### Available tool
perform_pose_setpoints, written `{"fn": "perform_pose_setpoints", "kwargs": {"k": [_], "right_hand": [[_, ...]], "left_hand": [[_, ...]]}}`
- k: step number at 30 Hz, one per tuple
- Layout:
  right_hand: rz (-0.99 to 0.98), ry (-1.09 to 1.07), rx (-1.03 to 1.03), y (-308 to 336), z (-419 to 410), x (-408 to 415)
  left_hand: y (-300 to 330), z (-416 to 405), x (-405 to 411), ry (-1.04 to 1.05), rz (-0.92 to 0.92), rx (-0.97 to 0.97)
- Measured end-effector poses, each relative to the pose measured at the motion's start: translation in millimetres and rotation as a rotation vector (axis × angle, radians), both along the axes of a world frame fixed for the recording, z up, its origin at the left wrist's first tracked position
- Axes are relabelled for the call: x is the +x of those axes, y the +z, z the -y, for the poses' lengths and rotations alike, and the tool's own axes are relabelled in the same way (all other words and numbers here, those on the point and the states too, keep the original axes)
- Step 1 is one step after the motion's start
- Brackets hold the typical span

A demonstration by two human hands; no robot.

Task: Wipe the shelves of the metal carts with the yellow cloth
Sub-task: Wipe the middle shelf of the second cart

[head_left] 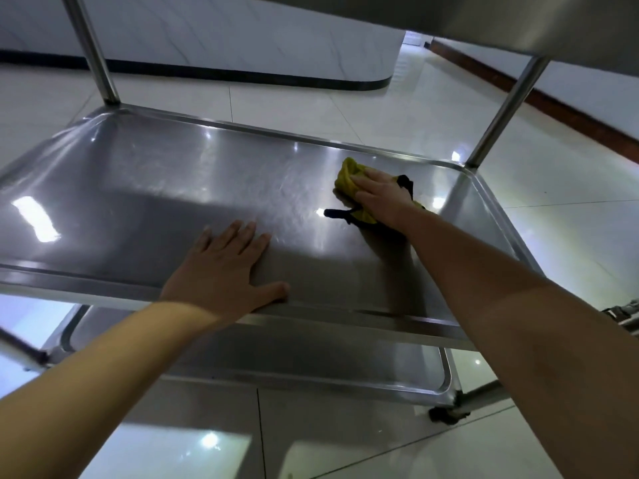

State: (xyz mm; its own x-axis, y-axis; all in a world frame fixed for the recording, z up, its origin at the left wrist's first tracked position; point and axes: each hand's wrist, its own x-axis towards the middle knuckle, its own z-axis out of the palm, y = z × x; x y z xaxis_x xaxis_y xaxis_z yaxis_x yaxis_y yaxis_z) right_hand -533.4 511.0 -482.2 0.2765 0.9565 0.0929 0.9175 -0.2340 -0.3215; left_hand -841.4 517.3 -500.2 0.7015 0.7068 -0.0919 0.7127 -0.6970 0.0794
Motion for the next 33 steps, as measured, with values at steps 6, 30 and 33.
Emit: {"fn": "perform_pose_setpoints", "kwargs": {"k": [6, 30, 33], "right_hand": [[-0.016, 0.092, -0.087, -12.2, 53.5, -23.7], [-0.204, 0.037, 0.016, -15.6, 87.7, 21.9], [-0.032, 0.021, -0.066, -15.7, 56.3, 44.9]], "left_hand": [[3.7, -2.4, -5.0, 0.01, 0.005, 0.008], [-4.4, 38.1, 59.8, -0.062, 0.067, 0.039], [-5.2, 38.4, 60.4, -0.068, 0.103, 0.056]]}}
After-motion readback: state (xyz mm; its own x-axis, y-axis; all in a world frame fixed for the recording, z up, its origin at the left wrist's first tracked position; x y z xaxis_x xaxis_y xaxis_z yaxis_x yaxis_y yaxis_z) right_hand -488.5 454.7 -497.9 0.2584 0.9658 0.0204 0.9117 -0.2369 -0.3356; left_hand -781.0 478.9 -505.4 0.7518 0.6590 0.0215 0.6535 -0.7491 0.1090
